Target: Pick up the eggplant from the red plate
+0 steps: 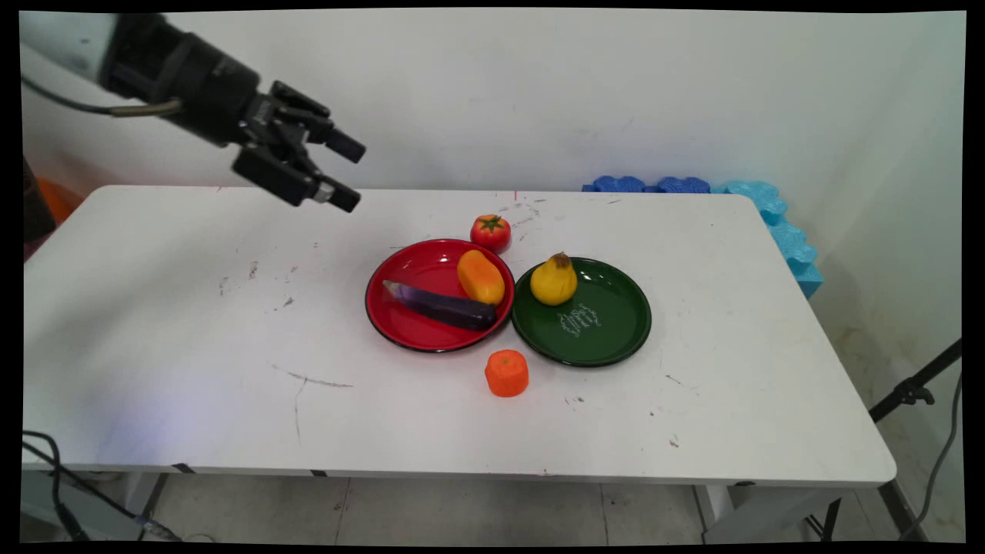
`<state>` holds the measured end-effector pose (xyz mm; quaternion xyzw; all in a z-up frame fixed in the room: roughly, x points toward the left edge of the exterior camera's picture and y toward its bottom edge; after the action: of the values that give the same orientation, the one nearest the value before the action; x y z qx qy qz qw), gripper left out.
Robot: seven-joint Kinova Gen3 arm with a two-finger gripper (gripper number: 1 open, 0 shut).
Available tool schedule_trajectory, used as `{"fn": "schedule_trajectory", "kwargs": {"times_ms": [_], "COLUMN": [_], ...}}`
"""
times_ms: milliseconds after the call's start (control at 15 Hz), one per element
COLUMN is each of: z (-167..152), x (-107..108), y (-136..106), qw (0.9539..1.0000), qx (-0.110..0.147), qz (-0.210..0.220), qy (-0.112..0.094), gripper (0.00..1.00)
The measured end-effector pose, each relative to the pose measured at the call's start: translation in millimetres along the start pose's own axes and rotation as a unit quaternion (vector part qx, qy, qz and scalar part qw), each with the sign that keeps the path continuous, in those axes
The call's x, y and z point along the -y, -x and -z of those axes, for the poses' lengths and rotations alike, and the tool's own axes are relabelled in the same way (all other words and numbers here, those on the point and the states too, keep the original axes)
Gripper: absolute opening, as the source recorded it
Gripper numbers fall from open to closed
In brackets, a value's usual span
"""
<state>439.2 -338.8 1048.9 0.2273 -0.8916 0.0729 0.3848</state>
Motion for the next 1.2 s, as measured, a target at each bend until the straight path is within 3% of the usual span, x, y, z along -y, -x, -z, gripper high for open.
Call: {"fn": "schedule_trajectory", "kwargs": {"times_ms": [400, 600, 933, 1200], "z": [-32.7, -61.4, -111.4, -144.3], "x": [35.1, 58.1, 88.4, 100.7], "y": [-14.0, -11.7, 3.7, 18.6], "qw": [0.9974, 0.9926, 0.9811, 0.9730], "qx": [0.057, 0.101, 0.160, 0.186], "qz": [-0.041, -0.066, -0.108, -0.132], "qy": [-0.015, -0.014, 0.010, 0.038], "gripper": [1.00, 1.00, 1.00, 1.00]}}
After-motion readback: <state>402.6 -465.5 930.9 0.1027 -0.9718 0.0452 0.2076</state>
